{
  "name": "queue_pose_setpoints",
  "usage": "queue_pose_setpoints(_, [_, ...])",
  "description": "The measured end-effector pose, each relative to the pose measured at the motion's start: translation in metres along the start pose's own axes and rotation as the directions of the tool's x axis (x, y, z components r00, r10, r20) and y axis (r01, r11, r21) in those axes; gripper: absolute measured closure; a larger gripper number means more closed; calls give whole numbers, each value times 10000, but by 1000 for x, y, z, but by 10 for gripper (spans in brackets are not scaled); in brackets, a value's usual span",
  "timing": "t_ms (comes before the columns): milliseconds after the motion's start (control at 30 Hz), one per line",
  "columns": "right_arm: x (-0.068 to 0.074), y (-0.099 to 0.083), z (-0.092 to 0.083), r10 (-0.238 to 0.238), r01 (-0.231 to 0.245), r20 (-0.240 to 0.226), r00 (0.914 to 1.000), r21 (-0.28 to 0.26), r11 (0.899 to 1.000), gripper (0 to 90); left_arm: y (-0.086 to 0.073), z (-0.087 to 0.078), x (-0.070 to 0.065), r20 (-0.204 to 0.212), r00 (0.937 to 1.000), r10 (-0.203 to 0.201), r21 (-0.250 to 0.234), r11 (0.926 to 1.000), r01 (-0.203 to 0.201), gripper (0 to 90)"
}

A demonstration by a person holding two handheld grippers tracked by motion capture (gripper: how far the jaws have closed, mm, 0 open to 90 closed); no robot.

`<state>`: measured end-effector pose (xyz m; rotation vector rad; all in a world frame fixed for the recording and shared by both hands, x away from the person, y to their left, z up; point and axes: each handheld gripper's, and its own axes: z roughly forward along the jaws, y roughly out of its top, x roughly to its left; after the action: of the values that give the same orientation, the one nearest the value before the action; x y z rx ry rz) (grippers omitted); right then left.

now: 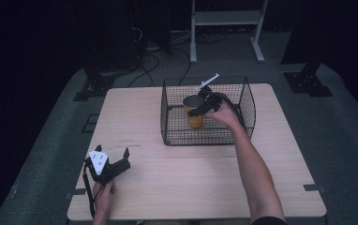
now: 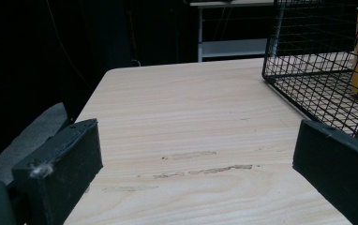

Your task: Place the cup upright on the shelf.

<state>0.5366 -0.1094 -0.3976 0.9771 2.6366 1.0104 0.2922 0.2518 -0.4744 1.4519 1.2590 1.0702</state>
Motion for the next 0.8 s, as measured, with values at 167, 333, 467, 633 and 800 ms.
queue_pose_setpoints(167, [0,-2,-1,-54,53,135,9999,24,10000,142,0,0,0,-10,10000,-16,-3,10000,16,8])
queue_pose_setpoints(333, [0,-4,-1,-180,179,204,9996,67,9998,141,0,0,0,-11,10000,-10,-9,10000,10,8])
queue_pose_setpoints(467, [0,-5,-1,-280,276,273,9992,141,9995,140,0,0,0,-5,10000,-5,-4,10000,5,8])
queue_pose_setpoints(633, [3,-4,-2,-418,411,325,9986,224,9989,139,0,0,0,-10,10000,-11,-5,10000,11,8])
queue_pose_setpoints(800, [5,-4,-3,-499,489,361,9981,278,9984,135,0,0,0,-10,10000,-10,-6,10000,10,8])
